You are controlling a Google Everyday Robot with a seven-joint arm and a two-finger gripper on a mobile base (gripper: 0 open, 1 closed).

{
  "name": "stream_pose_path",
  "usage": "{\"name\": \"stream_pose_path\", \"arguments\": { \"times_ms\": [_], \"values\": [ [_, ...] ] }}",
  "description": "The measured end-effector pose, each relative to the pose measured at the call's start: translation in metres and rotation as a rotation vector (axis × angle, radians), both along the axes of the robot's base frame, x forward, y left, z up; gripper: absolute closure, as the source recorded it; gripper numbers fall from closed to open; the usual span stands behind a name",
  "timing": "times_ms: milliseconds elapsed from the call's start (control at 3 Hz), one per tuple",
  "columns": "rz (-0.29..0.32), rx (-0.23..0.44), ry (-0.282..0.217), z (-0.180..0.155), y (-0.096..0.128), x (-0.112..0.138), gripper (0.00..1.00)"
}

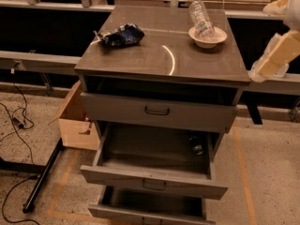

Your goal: Pick water bottle from paper bowl and place on counter

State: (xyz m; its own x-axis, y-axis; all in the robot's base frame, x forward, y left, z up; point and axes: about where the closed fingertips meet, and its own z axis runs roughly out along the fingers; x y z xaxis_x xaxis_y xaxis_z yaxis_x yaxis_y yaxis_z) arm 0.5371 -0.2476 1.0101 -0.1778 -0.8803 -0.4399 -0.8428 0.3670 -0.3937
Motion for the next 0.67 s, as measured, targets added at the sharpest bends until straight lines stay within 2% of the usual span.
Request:
{"name": "stream_pose_path", "arguments": {
  "times_ms": [333,667],
  "values": [
    [-0.033,0.104,-0.095,0.016,-0.015,0.064,0.0],
    [-0.148,0.132,-0.186,0.033,-0.028,0.121,0.0]
  ]
}}
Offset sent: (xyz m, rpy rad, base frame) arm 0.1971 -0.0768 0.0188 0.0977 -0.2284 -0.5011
